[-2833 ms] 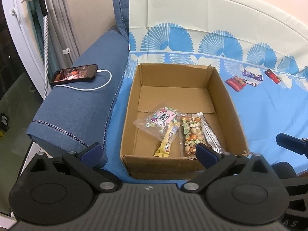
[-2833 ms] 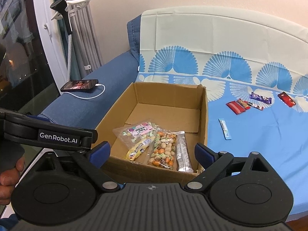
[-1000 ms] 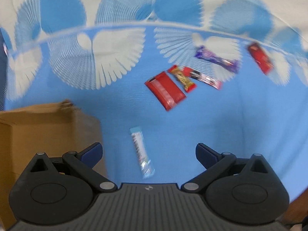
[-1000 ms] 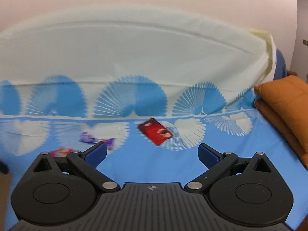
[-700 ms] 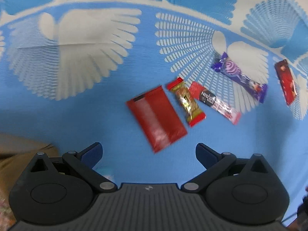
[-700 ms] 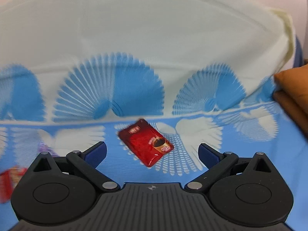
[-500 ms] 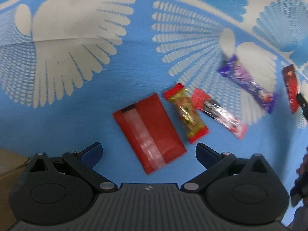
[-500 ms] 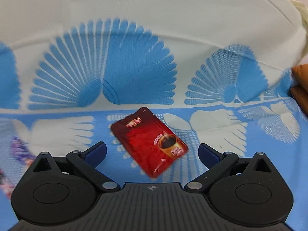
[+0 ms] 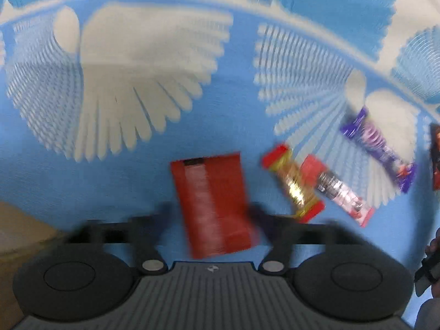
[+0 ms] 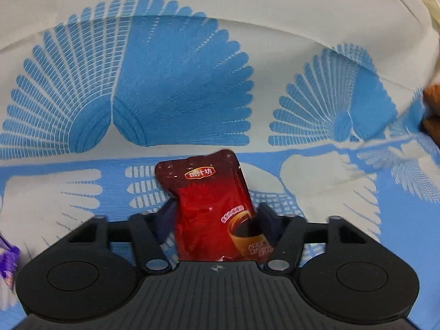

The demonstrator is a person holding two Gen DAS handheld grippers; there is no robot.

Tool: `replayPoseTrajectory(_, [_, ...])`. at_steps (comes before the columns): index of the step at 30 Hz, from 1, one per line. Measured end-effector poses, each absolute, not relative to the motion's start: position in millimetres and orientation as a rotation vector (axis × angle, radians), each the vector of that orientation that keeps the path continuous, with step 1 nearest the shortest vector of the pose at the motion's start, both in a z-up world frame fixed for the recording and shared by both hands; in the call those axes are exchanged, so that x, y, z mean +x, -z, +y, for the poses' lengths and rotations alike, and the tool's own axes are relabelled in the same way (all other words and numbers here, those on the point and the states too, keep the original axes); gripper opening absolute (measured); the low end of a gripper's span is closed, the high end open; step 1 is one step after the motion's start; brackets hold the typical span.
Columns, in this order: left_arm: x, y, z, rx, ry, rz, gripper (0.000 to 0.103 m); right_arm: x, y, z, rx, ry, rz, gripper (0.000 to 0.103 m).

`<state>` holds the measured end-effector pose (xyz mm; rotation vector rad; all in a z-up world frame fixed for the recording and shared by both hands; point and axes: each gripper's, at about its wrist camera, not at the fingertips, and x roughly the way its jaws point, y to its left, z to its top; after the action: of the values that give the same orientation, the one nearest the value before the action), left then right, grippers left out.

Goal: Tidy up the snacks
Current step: 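Reach to the snacks and grasp the red packet with left tool while right grasps red coffee pouch, then carry the red packet and red coffee pouch over the box with both tools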

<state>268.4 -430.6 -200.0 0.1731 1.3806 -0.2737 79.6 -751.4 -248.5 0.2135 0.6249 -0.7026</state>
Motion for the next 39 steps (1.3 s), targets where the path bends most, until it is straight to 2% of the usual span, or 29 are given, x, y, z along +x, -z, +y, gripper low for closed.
replayPoseTrajectory(4, [261.6,180.5,-417.9,0.152,0.311,1.325,0.044,64.5,240.4,-742.7,0.255,0.710,0.624,0.054])
replayPoseTrajectory(16, [155.7,87.7,-353.6,0.199,0.556,1.138,0.045,-55.5,169.2,-617.2,0.411,0.587,0.482,0.052])
replayPoseTrajectory(28, [54.5,-0.1,-236.1,0.169,0.651,1.035,0.045,-158.6,71.2,-458.4,0.457,0.497,0.362,0.052])
replayPoseTrajectory(39, [-20.4,-40.9,-93.3,0.169,0.575,0.994,0.045,-196.8,14.0,-304.6,0.428,0.237,0.403,0.052])
